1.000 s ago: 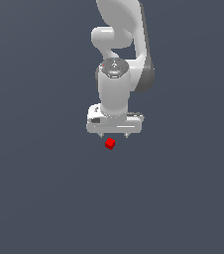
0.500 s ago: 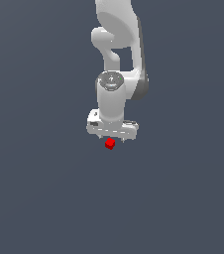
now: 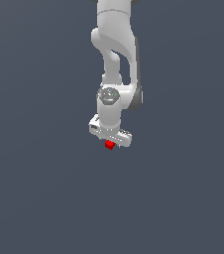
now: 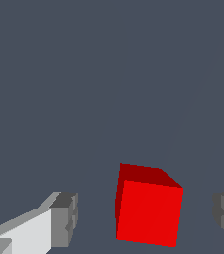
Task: Lift up the red cube by 0.2 meters.
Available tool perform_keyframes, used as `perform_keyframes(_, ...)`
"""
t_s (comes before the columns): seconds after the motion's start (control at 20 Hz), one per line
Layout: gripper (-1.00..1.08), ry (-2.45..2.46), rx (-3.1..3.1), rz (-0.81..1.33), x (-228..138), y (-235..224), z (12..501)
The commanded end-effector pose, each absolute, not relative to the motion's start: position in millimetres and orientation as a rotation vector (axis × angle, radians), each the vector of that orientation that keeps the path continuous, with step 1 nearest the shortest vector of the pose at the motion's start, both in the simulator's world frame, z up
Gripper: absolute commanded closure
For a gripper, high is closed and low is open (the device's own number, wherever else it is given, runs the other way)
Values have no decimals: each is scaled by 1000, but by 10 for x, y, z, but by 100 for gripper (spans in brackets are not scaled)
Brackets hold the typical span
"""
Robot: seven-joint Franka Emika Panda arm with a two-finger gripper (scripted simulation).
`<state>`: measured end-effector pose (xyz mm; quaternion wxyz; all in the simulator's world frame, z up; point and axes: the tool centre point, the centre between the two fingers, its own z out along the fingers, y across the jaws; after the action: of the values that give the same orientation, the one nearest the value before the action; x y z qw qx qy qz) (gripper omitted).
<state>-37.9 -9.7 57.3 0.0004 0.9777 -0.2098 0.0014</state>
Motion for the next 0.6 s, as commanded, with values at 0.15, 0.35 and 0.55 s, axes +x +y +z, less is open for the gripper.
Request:
perform_keyframes(0.15,-92,-803,3035,3,-469,-109,321)
perform_keyframes(0.35,-92,-856,3021,1,-501,-108,224)
perform_keyframes(0.55,108,-868,3018,1,-508,-107,202)
